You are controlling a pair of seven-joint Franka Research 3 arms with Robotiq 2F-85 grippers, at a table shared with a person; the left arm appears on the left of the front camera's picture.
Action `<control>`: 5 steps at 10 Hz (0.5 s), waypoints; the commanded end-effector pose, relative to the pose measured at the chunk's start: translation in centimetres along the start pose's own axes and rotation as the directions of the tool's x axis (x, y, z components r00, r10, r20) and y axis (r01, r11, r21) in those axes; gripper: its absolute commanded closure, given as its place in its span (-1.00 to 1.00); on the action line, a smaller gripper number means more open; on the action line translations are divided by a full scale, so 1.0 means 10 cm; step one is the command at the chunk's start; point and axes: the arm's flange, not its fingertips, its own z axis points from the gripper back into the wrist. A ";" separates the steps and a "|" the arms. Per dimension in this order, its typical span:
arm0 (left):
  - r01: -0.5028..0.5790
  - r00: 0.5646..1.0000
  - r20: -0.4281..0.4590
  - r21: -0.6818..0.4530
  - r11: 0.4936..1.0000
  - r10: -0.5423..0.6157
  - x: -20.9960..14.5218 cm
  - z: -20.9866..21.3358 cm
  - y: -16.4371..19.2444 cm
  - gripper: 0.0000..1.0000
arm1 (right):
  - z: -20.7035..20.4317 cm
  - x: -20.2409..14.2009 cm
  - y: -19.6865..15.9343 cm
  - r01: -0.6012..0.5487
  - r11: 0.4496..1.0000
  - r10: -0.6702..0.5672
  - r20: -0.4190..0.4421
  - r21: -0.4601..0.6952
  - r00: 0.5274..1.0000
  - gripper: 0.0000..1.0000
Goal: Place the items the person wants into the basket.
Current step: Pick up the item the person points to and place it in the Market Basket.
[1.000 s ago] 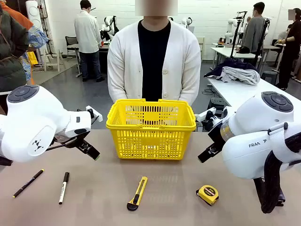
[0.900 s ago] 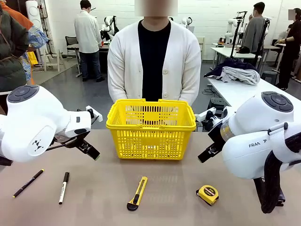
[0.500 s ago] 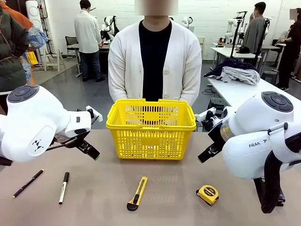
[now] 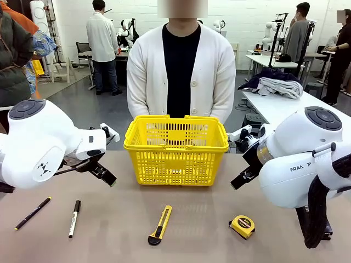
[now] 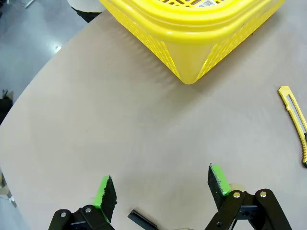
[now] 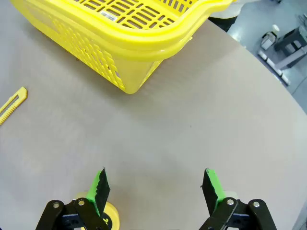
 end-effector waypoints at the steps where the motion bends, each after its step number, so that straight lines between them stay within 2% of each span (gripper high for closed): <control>1: 0.004 0.999 0.034 -0.014 1.000 -0.004 0.03 0.40 0.10 -1.00 | 0.46 0.03 -0.11 0.026 1.000 -0.026 0.041 -0.009 0.999 -1.00; 3: 0.022 1.000 0.020 -0.010 1.000 -0.022 0.09 1.20 0.24 -1.00 | 1.41 0.03 -0.39 0.130 0.992 -0.130 0.021 0.009 0.991 -1.00; 5: 0.044 0.999 0.022 -0.023 0.999 -0.043 0.28 1.73 0.29 -1.00 | 2.18 0.16 -0.42 0.130 0.991 -0.129 0.022 -0.039 0.991 -1.00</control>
